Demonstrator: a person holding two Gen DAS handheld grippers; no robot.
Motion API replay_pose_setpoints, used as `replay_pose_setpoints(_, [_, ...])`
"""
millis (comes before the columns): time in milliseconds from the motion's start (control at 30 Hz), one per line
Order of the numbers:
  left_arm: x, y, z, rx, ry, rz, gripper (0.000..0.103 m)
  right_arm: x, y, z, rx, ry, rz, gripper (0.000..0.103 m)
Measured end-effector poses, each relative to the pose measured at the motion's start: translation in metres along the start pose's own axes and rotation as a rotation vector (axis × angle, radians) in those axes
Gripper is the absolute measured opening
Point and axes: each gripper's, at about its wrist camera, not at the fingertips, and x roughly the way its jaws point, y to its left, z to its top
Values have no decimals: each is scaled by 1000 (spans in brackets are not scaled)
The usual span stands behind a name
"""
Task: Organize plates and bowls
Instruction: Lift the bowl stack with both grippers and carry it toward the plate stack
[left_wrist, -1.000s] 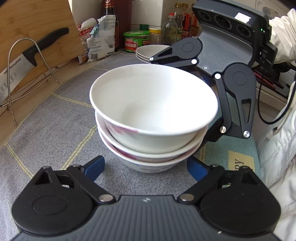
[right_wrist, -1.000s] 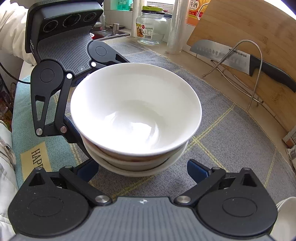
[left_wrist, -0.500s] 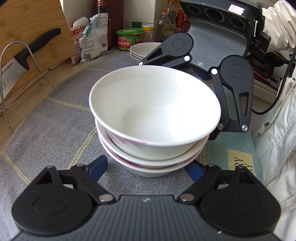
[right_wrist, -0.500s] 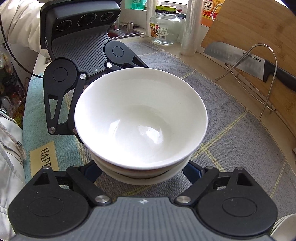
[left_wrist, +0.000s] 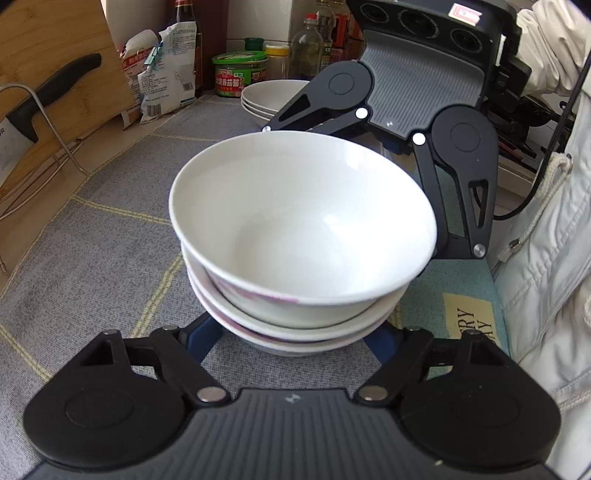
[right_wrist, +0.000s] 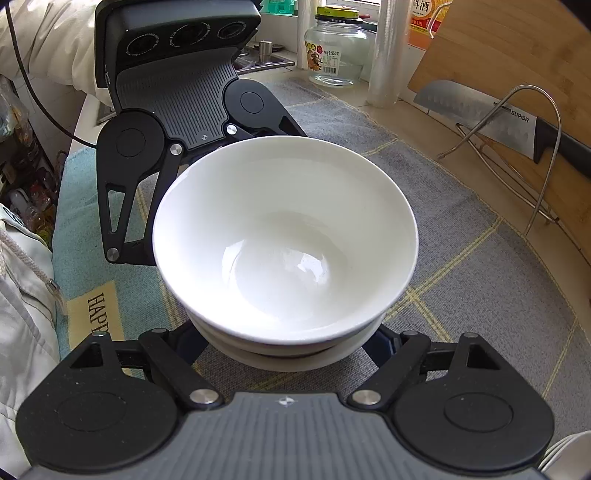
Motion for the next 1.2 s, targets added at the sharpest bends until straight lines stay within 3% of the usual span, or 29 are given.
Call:
replay_pose_setpoints(800, [-4,-11,8,16,5,53,80,-22,2,0,-22,3,-11,89])
replay_pose_setpoints(1200, [17,-33,46,13,0,65,80,-60,-12,-24,-35,0,-10,89])
